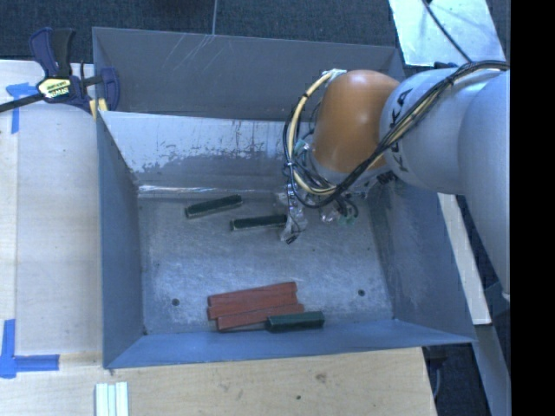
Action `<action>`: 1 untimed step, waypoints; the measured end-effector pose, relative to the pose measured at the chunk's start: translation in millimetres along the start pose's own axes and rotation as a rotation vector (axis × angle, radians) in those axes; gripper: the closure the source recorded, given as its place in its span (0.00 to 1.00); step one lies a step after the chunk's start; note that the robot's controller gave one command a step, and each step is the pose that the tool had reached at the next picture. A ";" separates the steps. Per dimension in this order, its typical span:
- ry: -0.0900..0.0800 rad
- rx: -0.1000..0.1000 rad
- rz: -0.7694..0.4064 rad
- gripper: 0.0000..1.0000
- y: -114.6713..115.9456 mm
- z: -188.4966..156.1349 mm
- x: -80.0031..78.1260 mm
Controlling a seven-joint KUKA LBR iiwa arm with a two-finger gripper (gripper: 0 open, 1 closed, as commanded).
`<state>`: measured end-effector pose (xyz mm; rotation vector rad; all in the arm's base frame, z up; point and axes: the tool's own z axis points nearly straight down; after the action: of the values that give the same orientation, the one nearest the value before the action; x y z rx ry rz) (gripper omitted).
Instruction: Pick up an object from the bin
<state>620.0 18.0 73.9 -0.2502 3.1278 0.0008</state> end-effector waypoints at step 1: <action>-0.008 0.002 -0.006 1.00 0.7 -121.0 15.8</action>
Offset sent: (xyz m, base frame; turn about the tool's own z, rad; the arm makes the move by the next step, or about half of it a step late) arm -0.0187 -0.0015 0.1151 -0.0079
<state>603.8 16.1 194.8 -0.2586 3.1187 -0.0017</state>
